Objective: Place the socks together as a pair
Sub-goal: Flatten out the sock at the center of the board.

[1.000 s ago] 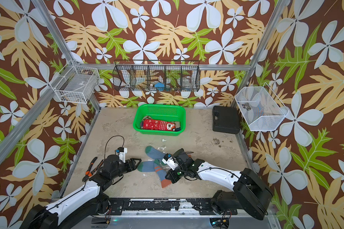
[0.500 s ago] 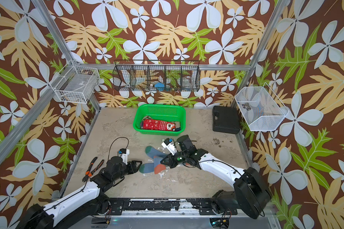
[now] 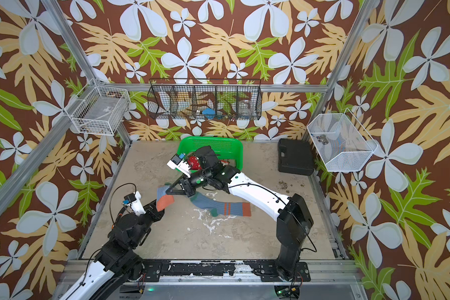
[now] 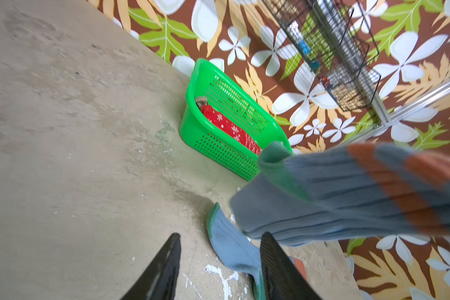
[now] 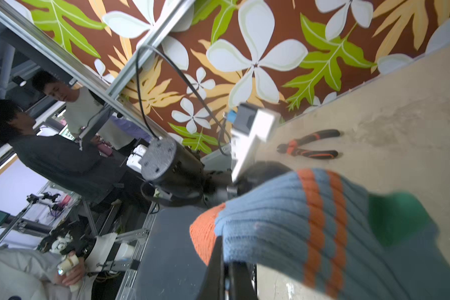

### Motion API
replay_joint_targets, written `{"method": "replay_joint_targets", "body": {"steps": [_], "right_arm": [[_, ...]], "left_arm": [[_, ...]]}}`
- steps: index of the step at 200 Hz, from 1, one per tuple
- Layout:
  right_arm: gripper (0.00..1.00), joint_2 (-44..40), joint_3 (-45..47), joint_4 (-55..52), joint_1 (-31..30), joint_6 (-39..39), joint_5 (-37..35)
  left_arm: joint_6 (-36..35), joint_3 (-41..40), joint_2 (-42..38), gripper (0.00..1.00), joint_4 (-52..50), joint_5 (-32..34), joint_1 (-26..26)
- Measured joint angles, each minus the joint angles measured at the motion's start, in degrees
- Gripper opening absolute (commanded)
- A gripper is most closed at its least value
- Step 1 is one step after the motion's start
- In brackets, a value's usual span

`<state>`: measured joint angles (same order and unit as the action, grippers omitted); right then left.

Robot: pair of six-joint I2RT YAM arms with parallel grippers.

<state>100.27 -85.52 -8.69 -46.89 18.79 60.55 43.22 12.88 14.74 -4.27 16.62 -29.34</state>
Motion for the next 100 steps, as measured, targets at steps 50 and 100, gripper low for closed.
{"method": "replay_joint_targets", "body": {"steps": [50, 100], "right_arm": [[0.0, -5.0, 31.4, -1.1, 0.1, -4.5, -3.8], [0.0, -5.9, 42.4, -1.0, 0.0, -4.7, -15.7]], "left_arm": [[0.5, -0.4, -9.7, 0.48, -3.7, 5.7, 0.0], [1.4, -2.0, -3.4, 0.48, -2.0, 4.3, 0.0]]}}
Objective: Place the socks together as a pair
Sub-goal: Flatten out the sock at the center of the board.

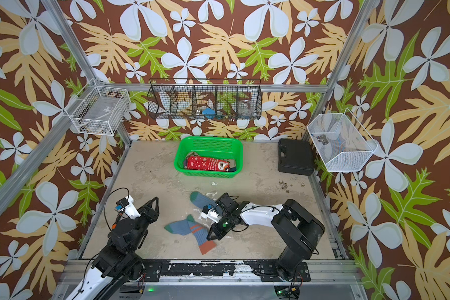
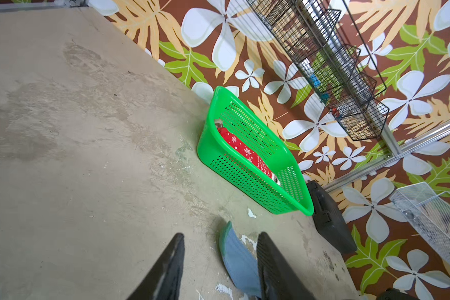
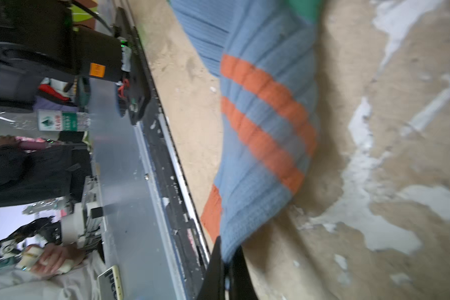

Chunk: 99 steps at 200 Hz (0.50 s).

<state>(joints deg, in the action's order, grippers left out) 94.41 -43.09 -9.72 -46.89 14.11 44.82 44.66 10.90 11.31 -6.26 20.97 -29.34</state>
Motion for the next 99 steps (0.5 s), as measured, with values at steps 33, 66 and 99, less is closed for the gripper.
{"method": "replay_joint_targets", "body": {"steps": [33, 66, 99], "right_arm": [[0.0, -0.7, -1.0, 0.1, 1.3, 0.1, -3.4], [0.0, 0.4, -12.7, -2.3, 4.5, -0.2, -5.1], [0.0, 7.0, -33.4, -7.3, 4.9, -2.7, -4.2]], "left_arm": [[-0.2, -0.2, 2.1, 0.48, 2.1, -1.2, 0.0], [-0.1, -1.3, 1.0, 0.48, 2.2, -1.7, 0.0], [-0.2, -1.1, -1.6, 0.47, 1.7, -1.2, 0.0]]}}
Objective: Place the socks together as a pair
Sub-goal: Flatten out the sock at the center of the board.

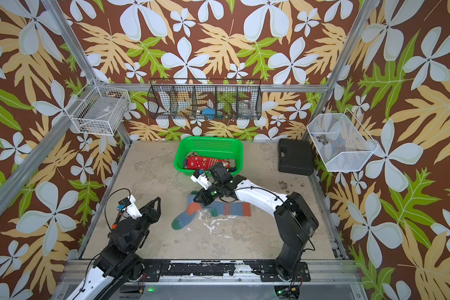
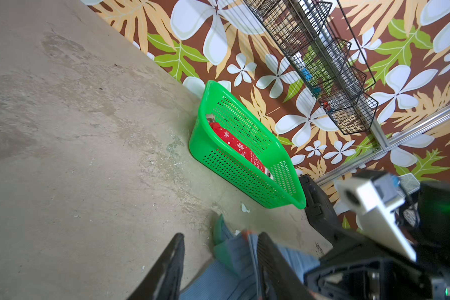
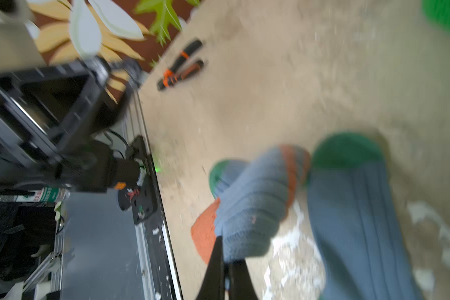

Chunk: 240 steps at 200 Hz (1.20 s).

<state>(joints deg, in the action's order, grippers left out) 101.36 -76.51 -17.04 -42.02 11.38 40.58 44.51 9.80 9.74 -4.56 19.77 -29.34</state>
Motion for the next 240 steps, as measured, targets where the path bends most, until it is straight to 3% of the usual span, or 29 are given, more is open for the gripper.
{"method": "replay_joint_targets", "body": {"steps": [65, 97, 114, 146, 169, 203, 240], "right_arm": [[0.0, 20.2, -38.7, -11.5, 0.0, -3.0, 9.3], [0.0, 23.1, -46.4, -14.4, -1.0, -3.4, 15.6], [0.0, 19.8, -40.1, -13.5, -2.5, -4.2, 19.0], [0.0, 10.6, -14.7, -6.8, -6.2, -4.3, 22.6], [0.0, 8.5, 0.0, -1.4, -9.9, -4.0, 23.5], [0.0, 11.2, 11.0, 3.8, -12.3, -2.7, 23.5], [0.0, 8.4, 19.3, 5.5, -8.2, -2.9, 18.4]], "left_arm": [[-0.5, 0.7, -3.9, 0.43, -0.8, 3.4, 0.0], [-0.7, 1.3, -5.3, 0.42, -1.1, 4.9, 0.0], [-0.9, 2.1, -6.4, 0.42, -1.2, 5.7, 0.0], [-1.1, 2.5, -7.6, 0.41, -1.2, 6.7, 0.0], [-1.1, 2.6, -7.6, 0.4, -1.2, 6.7, 0.0], [-1.1, 2.6, -7.5, 0.4, -1.1, 6.7, 0.0], [-1.2, 2.5, -5.6, 0.4, -1.1, 6.1, 0.0]]}}
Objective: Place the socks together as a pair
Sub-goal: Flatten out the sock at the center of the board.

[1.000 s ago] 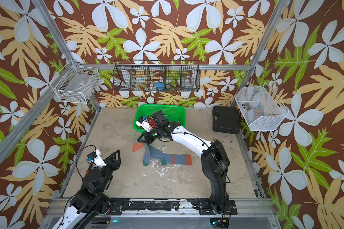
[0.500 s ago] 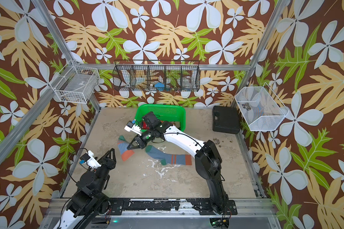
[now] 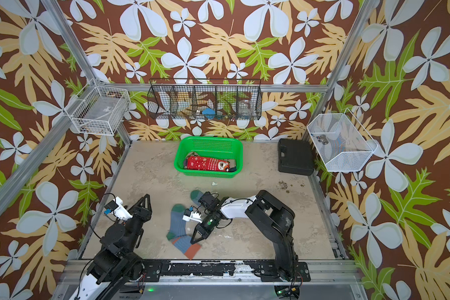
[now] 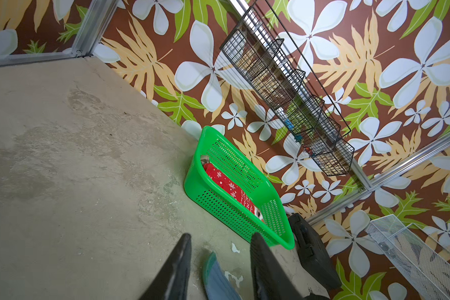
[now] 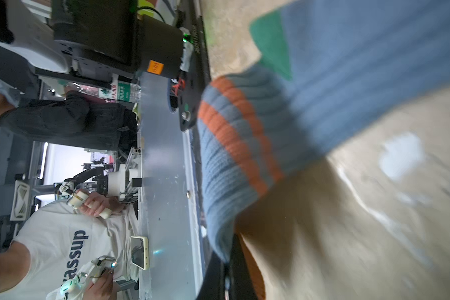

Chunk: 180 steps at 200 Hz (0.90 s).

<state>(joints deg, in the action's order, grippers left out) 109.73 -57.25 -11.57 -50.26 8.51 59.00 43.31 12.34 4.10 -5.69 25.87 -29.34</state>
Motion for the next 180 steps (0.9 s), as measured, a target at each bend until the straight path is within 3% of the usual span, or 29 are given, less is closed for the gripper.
{"method": "replay_joint_targets", "body": {"steps": [23, 47, 75, 112, 144, 180], "right_arm": [[0.03, -3.5, 4.9, -0.9, 4.2, 0.1, -7.9], [0.1, -5.8, 7.2, -2.3, 4.8, 0.6, -15.1], [0.26, -8.9, 8.2, -2.0, 4.7, 2.5, -22.6], [0.4, -21.6, 15.8, -1.1, 5.2, 6.9, -39.8], [0.46, -32.2, 24.9, 3.7, 5.1, 12.7, -43.3], [0.53, -33.2, 30.3, 11.8, 4.0, 18.9, -43.3]], "left_arm": [[-0.4, -0.4, 3.0, 0.41, 0.4, -1.5, 0.0], [-0.7, -1.7, 6.6, 0.41, 1.9, -3.8, 0.0], [-1.2, -2.8, 10.8, 0.44, 4.3, -5.8, 0.0], [-1.7, -3.0, 15.7, 0.45, 7.1, -6.9, 0.0], [-1.8, -4.0, 17.4, 0.46, 9.4, -7.6, 0.0], [-1.8, -4.9, 19.9, 0.46, 11.5, -8.4, 0.0]]}}
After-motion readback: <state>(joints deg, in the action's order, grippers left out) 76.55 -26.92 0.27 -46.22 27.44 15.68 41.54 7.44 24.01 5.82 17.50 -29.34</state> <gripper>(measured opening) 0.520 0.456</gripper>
